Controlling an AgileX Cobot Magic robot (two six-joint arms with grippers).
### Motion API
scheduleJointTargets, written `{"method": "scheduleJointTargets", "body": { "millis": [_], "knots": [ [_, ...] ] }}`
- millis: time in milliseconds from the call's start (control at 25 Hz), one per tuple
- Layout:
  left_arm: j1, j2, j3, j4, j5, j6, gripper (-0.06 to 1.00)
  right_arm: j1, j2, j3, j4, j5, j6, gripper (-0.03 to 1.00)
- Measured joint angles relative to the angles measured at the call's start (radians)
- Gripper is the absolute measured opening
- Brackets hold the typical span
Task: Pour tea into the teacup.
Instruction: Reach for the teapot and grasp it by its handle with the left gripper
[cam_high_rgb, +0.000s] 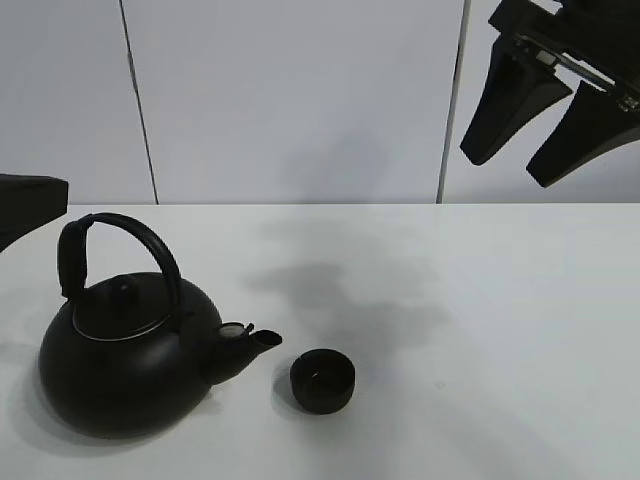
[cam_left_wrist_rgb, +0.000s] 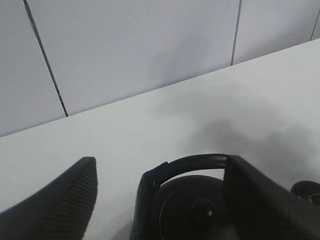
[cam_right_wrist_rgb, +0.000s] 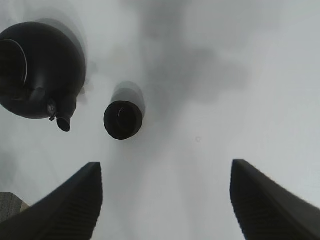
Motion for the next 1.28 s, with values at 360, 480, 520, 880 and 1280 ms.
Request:
{"method": "scheduleJointTargets", "body": {
  "millis": [360,480,520,880,1280],
  "knots": [
    [0.000,0.120,0.010,0.000,-0.069,0.012,0.51,0.000,0.000,0.000,0.000,0.008,0.000,0.50],
    [0.000,0.181,0.010,-0.005,-0.145,0.017,0.51,0.000,0.000,0.000,0.000,0.014,0.000,0.50],
    [0.000,0.202,0.010,-0.007,-0.173,0.018,0.51,0.000,0.000,0.000,0.000,0.017,0.000,0.50],
    [0.000,0.379,0.010,-0.035,-0.359,0.020,0.51,0.000,0.000,0.000,0.000,0.024,0.000,0.50],
    [0.000,0.552,-0.001,-0.087,-0.497,0.020,0.51,0.000,0.000,0.000,0.000,0.025,0.000,0.50]
  ]
}}
